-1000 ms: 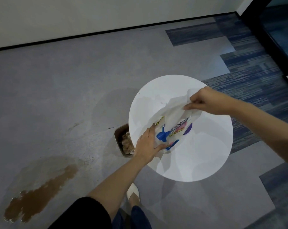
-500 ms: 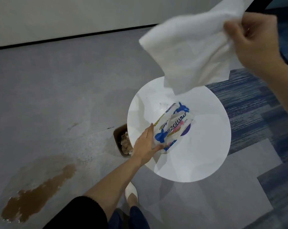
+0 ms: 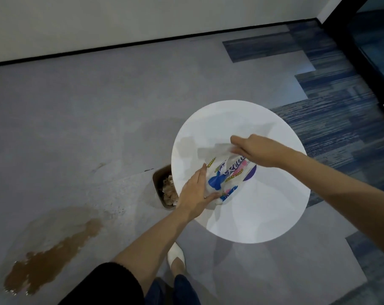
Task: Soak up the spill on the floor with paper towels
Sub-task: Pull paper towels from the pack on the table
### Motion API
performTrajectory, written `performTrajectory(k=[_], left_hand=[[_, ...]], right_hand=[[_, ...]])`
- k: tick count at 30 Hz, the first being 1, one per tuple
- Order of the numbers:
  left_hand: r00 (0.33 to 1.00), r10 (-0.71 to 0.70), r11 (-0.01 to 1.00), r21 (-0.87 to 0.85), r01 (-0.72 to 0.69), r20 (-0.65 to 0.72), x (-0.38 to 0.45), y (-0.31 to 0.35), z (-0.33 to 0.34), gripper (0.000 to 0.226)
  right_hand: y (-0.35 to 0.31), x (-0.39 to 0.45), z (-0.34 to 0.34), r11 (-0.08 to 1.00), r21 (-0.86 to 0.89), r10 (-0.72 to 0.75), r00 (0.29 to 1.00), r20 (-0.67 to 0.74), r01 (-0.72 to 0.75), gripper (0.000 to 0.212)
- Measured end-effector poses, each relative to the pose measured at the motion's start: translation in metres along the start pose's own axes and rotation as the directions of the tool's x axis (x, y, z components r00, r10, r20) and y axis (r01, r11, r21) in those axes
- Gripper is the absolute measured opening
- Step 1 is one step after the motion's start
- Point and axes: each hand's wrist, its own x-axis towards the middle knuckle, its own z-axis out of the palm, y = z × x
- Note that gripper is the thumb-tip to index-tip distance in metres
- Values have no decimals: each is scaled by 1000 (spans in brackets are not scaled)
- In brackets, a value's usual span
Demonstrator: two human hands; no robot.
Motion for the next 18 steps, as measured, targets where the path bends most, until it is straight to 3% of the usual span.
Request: performTrajectory(k=[3, 6, 10, 14, 18], left_hand=[[999, 10, 999, 32, -8, -32, 0, -2, 2, 76], [1000, -1, 1000, 27, 1, -22, 1, 0, 2, 77], [1000, -12, 999, 44, 12, 2, 1, 2, -1, 79], [1000, -16, 999, 28, 16, 5, 1, -2, 1, 78], [1000, -9, 1000, 15, 9, 9, 0, -2, 3, 89]], right_hand=[[6, 1, 10, 990, 124, 49, 985, 168, -70, 37], [12, 5, 10, 999, -17, 35, 986, 161, -33, 61], [12, 15, 7, 995, -98, -23, 993, 114, 34, 39], [9, 17, -6, 998, 37, -43, 998, 49, 42, 25], [8, 18, -26, 993, 112, -28, 1000, 11, 26, 35]])
